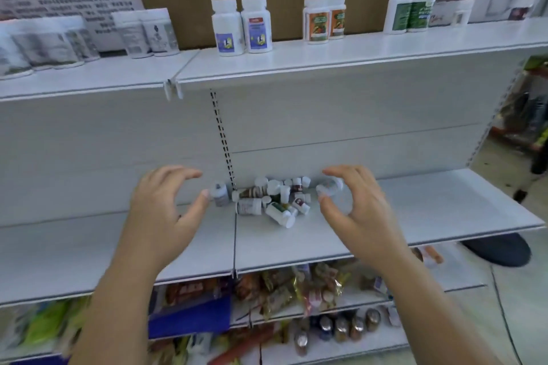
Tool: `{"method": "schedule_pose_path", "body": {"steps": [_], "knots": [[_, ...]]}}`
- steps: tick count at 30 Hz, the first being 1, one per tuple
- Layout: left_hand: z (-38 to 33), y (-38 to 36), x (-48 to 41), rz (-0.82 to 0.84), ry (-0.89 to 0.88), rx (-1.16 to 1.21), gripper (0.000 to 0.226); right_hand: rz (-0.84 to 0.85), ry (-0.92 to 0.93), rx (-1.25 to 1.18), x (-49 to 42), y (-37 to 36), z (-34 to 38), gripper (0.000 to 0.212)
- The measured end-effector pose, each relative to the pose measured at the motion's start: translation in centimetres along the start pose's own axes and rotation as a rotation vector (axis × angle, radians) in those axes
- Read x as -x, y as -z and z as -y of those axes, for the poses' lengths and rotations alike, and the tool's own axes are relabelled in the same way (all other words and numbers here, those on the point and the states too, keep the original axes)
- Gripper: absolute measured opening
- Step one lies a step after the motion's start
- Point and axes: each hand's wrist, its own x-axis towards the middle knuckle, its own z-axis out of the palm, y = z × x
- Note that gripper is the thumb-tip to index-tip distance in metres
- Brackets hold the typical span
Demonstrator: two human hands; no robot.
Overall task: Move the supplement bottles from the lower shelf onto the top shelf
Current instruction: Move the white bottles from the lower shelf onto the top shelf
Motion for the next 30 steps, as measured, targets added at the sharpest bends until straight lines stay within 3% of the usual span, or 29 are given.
{"method": "schedule_pose_path", "body": {"steps": [6,11,16,21,24,27,30], "knots": [[6.3,-4.9,2.2,0.019,0.304,0.19,0.027,0.101,-0.262,-0.236,1.7,-8.4,-3.6,0.036],[11.5,-11.2,2.0,0.045,0.556,0.326,0.034,0.258,-0.406,-0.222,-1.2,-15.6,-7.8,0.036],[17.0,-18.4,-1.7,0.134,0.682,0.35,0.044,0.448,-0.202,0.12,-8.5,-23.9,-11.7,0.053],[20.5,-25.1,-7.9,0.259,0.653,0.26,0.064,0.623,0.127,0.556,-13.9,-30.5,-14.6,0.052],[21.3,-28.2,-10.5,0.29,0.657,0.287,0.06,0.63,0.242,0.721,-14.8,-32.9,-16.0,0.061],[22.1,-30.4,-11.4,0.218,0.75,0.33,0.056,0.602,0.3,0.737,-15.2,-34.1,-16.9,0.064],[22.7,-31.3,-11.5,0.148,0.764,0.38,0.043,0.586,0.204,0.491,-15.9,-33.8,-16.4,0.061]]}}
